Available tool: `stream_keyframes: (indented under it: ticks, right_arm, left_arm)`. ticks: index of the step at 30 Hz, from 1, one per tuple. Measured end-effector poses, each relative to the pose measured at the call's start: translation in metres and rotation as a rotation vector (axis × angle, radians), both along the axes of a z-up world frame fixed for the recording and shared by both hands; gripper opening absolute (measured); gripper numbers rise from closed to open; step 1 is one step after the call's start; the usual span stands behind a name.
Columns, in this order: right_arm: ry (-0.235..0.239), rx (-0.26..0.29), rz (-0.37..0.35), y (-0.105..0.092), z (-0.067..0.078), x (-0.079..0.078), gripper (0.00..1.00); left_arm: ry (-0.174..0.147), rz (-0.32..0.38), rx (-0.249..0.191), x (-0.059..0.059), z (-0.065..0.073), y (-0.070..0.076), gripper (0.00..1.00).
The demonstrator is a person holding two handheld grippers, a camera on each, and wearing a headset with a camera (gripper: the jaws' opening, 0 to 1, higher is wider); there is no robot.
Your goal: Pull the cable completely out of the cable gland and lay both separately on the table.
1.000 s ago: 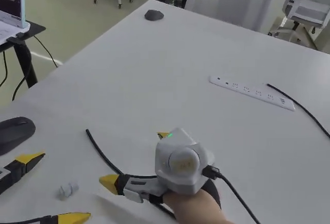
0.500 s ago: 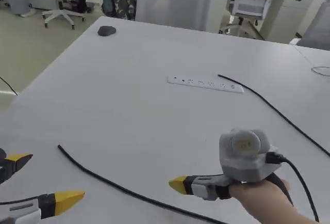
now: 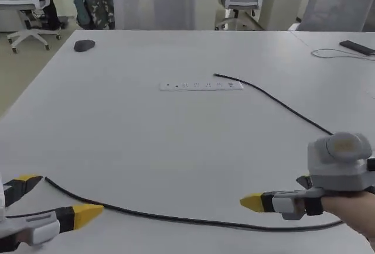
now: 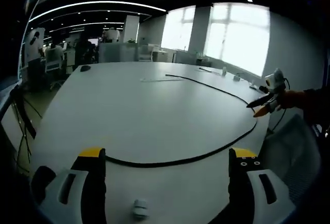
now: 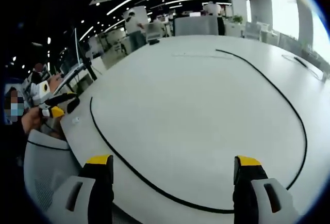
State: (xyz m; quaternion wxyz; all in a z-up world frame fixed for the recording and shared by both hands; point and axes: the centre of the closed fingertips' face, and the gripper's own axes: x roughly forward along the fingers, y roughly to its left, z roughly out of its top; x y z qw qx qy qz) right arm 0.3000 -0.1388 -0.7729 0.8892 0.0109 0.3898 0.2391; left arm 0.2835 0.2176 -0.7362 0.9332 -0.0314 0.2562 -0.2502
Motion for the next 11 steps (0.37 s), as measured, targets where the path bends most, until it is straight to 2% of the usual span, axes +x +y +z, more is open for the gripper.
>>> stream_keyframes:
  ticks: [1,3,5,7,8,11]
  right_arm:
    - [0.006,0.001,-0.006,-0.002,0.000,-0.001,0.98]
    - [0.008,0.009,-0.012,-0.003,0.002,-0.002,0.98]
    - [0.006,0.019,-0.019,-0.003,0.004,-0.002,0.98]
    - [-0.036,0.110,0.012,0.012,0.015,-0.002,0.94]
    - [-0.034,0.144,-0.008,0.015,0.018,-0.003,0.92]
    - [-0.034,0.112,0.004,0.014,0.017,-0.006,0.94]
  left_arm:
    - [0.017,0.015,-0.029,0.000,0.001,0.000,0.99]
    - [0.044,0.032,-0.046,0.001,-0.001,0.003,0.99]
    - [0.040,0.037,-0.044,0.001,0.000,0.004,0.99]
    - [0.037,0.044,-0.048,0.002,0.003,0.004,0.99]
    - [0.036,0.045,-0.052,0.002,0.004,0.003,0.99]
    - [0.046,0.030,-0.043,0.001,0.005,-0.001,0.99]
